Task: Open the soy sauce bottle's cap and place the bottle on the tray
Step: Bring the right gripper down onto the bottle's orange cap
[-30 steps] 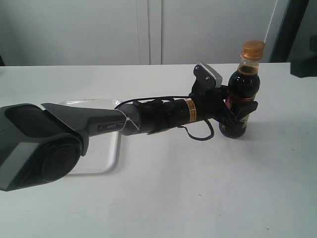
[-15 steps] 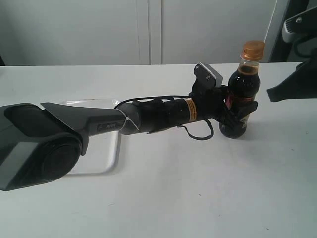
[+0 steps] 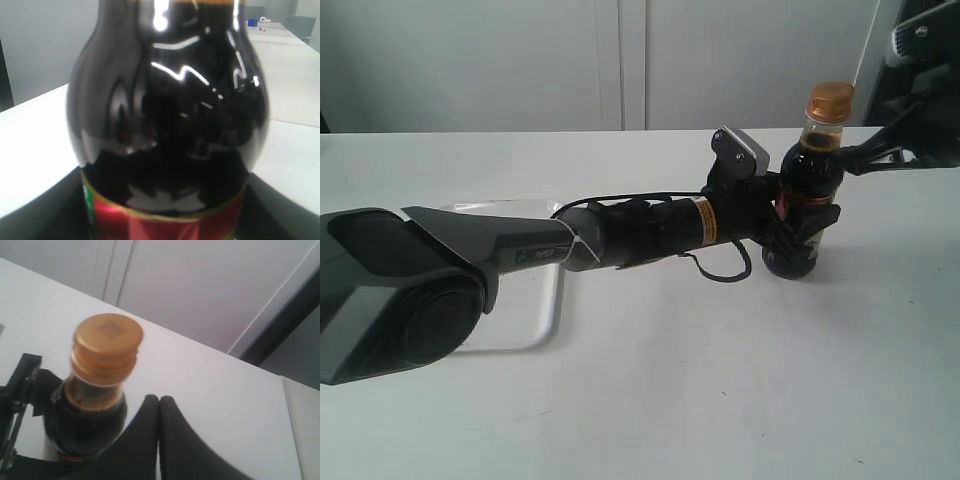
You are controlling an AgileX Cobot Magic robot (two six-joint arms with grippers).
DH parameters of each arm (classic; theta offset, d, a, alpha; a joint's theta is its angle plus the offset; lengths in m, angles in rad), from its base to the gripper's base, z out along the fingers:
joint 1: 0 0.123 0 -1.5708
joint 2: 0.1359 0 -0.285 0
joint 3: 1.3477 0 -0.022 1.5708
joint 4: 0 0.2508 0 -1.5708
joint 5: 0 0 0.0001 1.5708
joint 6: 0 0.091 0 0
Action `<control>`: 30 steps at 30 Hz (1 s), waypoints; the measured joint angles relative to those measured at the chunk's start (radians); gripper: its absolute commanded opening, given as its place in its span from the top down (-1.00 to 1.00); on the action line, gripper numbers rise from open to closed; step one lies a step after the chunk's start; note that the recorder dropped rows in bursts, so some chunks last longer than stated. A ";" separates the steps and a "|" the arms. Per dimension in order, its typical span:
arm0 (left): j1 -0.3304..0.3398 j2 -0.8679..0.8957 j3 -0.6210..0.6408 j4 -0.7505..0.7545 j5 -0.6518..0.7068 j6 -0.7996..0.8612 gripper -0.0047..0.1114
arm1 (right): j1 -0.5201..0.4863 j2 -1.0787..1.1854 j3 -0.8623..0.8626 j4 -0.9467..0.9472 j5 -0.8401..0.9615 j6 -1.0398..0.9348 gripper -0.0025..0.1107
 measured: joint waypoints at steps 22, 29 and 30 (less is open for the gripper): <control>0.000 0.000 0.000 0.000 0.000 -0.001 0.92 | -0.078 0.124 0.138 0.082 -0.499 -0.313 0.96; 0.000 0.000 -0.002 0.002 0.000 -0.002 0.92 | -0.050 0.166 0.082 0.101 -0.462 -0.373 0.96; 0.000 0.000 -0.002 0.002 0.000 -0.002 0.92 | -0.044 0.168 0.075 0.109 -0.453 -0.378 0.96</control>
